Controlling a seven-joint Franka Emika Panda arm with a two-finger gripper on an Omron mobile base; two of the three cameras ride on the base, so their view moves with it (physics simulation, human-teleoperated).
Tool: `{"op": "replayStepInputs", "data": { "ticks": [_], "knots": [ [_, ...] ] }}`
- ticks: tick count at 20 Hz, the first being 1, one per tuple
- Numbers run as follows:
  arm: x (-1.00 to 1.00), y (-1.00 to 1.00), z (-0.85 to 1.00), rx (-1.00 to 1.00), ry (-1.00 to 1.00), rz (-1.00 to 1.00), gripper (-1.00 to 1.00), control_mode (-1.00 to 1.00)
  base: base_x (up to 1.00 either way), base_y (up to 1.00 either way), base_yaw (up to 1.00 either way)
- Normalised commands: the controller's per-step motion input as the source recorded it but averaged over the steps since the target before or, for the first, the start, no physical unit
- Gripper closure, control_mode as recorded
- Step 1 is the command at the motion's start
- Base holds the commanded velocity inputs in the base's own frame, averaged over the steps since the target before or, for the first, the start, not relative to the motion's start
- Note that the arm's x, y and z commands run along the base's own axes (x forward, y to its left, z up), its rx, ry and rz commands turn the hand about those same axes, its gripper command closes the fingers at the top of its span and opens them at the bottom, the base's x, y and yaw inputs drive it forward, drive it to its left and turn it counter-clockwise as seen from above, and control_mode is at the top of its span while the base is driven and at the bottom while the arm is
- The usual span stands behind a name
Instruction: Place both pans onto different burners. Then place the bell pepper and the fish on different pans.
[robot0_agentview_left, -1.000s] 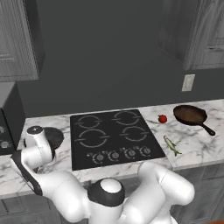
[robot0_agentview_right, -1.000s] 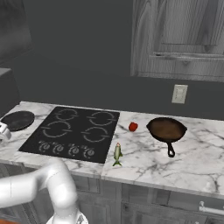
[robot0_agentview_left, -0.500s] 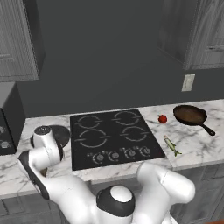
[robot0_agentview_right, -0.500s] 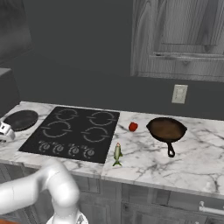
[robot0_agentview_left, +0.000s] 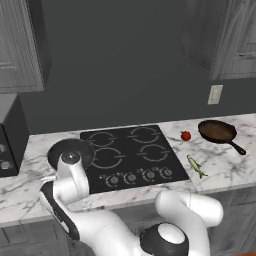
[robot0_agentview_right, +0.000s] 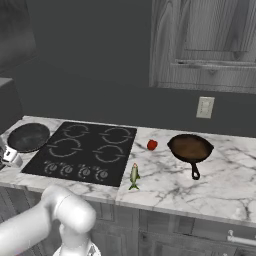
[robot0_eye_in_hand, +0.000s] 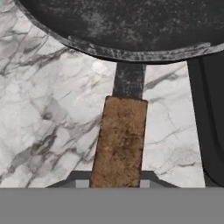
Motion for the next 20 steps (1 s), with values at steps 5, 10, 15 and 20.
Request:
{"op": "replayStepInputs", "data": {
  "ticks": [5, 10, 15, 20],
  "knots": [
    [-0.02, -0.37, 0.49, 0.23, -0.07, -0.07, 1.00, -1.00, 0.00, 0.00, 0.00],
    [0.16, -0.07, 0.41, 0.05, 0.00, -0.12, 1.00, -1.00, 0.00, 0.00, 0.00],
    [0.32, 0.00, 0.31, -0.08, 0.00, -0.12, 1.00, -1.00, 0.00, 0.00, 0.00],
    [0.25, 0.00, 0.13, -0.18, 0.05, -0.09, 1.00, -1.00, 0.00, 0.00, 0.00]
  ]
}}
